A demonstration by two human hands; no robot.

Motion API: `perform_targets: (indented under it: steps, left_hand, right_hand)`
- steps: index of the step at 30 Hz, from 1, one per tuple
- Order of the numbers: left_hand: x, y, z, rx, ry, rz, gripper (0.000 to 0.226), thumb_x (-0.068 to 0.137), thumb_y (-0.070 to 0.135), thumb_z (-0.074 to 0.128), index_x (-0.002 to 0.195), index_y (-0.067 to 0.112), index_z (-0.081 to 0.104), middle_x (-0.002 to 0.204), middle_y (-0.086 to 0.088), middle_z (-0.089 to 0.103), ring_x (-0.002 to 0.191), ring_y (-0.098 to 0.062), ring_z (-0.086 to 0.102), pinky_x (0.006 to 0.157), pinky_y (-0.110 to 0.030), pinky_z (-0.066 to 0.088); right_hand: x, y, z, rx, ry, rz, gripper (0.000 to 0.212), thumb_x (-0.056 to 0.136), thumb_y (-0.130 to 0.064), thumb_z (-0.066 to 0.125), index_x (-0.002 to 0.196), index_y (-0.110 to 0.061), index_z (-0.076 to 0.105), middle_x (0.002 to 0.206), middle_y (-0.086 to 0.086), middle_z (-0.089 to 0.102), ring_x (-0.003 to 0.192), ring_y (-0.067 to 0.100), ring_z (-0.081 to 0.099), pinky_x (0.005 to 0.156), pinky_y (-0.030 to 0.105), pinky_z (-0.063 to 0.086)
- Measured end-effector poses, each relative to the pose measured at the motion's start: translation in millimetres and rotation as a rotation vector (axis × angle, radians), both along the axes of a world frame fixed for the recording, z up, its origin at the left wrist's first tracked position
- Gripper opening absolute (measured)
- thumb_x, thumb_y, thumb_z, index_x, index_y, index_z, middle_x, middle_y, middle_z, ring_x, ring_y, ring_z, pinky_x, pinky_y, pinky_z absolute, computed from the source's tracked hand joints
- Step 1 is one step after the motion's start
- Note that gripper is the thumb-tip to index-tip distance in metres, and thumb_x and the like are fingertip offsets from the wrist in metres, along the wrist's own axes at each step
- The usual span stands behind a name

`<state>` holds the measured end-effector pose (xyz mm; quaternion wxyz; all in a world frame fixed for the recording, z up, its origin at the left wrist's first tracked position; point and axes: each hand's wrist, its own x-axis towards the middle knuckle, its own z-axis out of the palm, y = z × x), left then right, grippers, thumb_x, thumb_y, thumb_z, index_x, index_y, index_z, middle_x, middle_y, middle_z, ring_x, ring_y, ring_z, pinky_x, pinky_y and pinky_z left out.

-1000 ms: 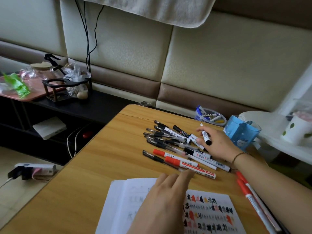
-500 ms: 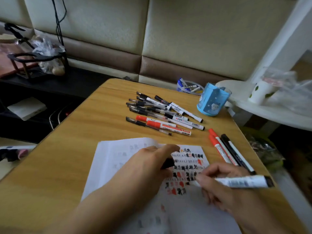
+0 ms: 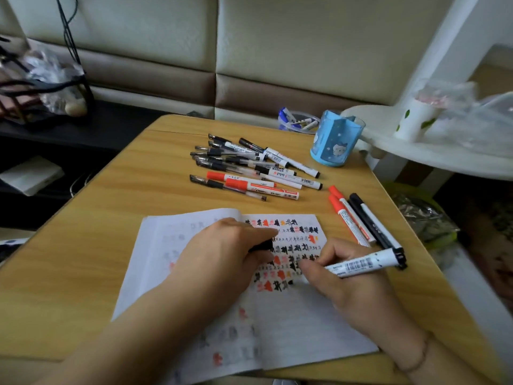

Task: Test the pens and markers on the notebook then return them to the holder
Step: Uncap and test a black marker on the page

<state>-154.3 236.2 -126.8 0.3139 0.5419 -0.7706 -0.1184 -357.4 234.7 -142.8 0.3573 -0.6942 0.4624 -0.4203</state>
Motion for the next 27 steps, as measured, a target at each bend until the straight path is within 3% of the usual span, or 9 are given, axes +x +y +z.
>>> perform_targets:
  steps: [3, 8, 11, 17, 20, 22, 24, 27]
  left_hand:
    - [-1.6, 0.3, 0.2, -0.016, -0.014, 0.029, 0.023, 0.088, 0.031, 0.064, 0.110, 0.025, 0.069, 0.089, 0.000, 0.070, 0.088, -0.022, 0.060, 0.072, -0.037, 0.051]
    - [-2.7, -2.6, 0.4, 0.041, 0.072, 0.101, 0.028, 0.085, 0.038, 0.066, 0.112, 0.032, 0.058, 0.101, 0.009, 0.073, 0.097, -0.018, 0.063, 0.076, -0.030, 0.048]
    - [-2.9, -3.1, 0.8, 0.050, 0.064, 0.079, 0.023, 0.084, 0.036, 0.068, 0.102, 0.033, 0.054, 0.096, 0.012, 0.072, 0.090, -0.015, 0.063, 0.075, -0.033, 0.050]
    - [-1.2, -3.9, -0.9, -0.022, 0.054, -0.052, 0.022, 0.078, 0.015, 0.076, 0.091, 0.029, 0.064, 0.087, 0.019, 0.060, 0.076, 0.004, 0.054, 0.066, -0.010, 0.042]
    - [-0.8, -2.8, -1.1, -0.055, 0.096, -0.071, 0.024, 0.080, 0.011, 0.075, 0.098, 0.025, 0.069, 0.089, 0.022, 0.060, 0.079, 0.016, 0.052, 0.071, -0.001, 0.039]
    - [-1.5, -1.2, -1.2, -0.062, 0.158, -0.075, 0.027, 0.082, 0.005, 0.072, 0.103, 0.022, 0.069, 0.088, 0.027, 0.060, 0.082, 0.020, 0.053, 0.073, 0.001, 0.038]
    - [-1.9, 0.1, -1.6, -0.064, 0.206, -0.076, 0.028, 0.084, 0.002, 0.069, 0.104, 0.022, 0.068, 0.089, 0.023, 0.066, 0.085, 0.014, 0.060, 0.073, -0.001, 0.042]
    - [-2.5, 2.8, -0.8, -0.084, 0.249, -0.098, 0.027, 0.088, 0.008, 0.065, 0.103, 0.030, 0.064, 0.089, 0.020, 0.069, 0.083, 0.008, 0.063, 0.072, -0.006, 0.046]
  right_hand:
    - [-0.5, 0.2, 1.4, 0.025, 0.023, -0.018, 0.033, 0.080, -0.011, 0.074, 0.058, -0.007, 0.050, 0.045, 0.000, 0.044, 0.041, 0.009, 0.035, 0.037, 0.021, 0.027]
    - [1.1, 1.4, 3.5, 0.029, -0.008, -0.026, 0.034, 0.080, -0.007, 0.073, 0.056, -0.003, 0.049, 0.045, 0.002, 0.043, 0.040, 0.007, 0.035, 0.037, 0.018, 0.028]
    - [1.4, 0.8, 4.1, 0.041, -0.008, -0.016, 0.035, 0.081, -0.009, 0.073, 0.056, -0.005, 0.049, 0.046, 0.004, 0.043, 0.041, 0.011, 0.035, 0.037, 0.021, 0.028]
    - [-1.4, -2.6, 4.1, 0.094, 0.001, -0.030, 0.037, 0.081, -0.015, 0.075, 0.056, -0.007, 0.048, 0.047, 0.003, 0.044, 0.041, 0.014, 0.037, 0.038, 0.023, 0.029]
    - [-6.0, -3.1, 8.7, 0.153, -0.181, -0.003, 0.031, 0.070, -0.034, 0.078, 0.060, -0.012, 0.058, 0.050, 0.002, 0.052, 0.044, 0.018, 0.040, 0.039, 0.028, 0.033]
    - [-9.0, -0.3, 15.0, 0.153, -0.306, 0.053, 0.026, 0.063, -0.040, 0.081, 0.074, -0.018, 0.070, 0.059, 0.002, 0.061, 0.048, 0.018, 0.044, 0.039, 0.027, 0.034]
    - [-11.2, 2.3, 20.0, 0.153, -0.383, 0.100, 0.033, 0.063, -0.040, 0.079, 0.087, -0.018, 0.075, 0.067, 0.006, 0.064, 0.055, 0.025, 0.047, 0.040, 0.025, 0.031]
    - [-12.6, 3.9, 22.5, 0.110, -0.431, 0.104, 0.032, 0.071, -0.034, 0.061, 0.090, -0.014, 0.076, 0.070, 0.014, 0.065, 0.058, 0.024, 0.054, 0.041, 0.021, 0.029]
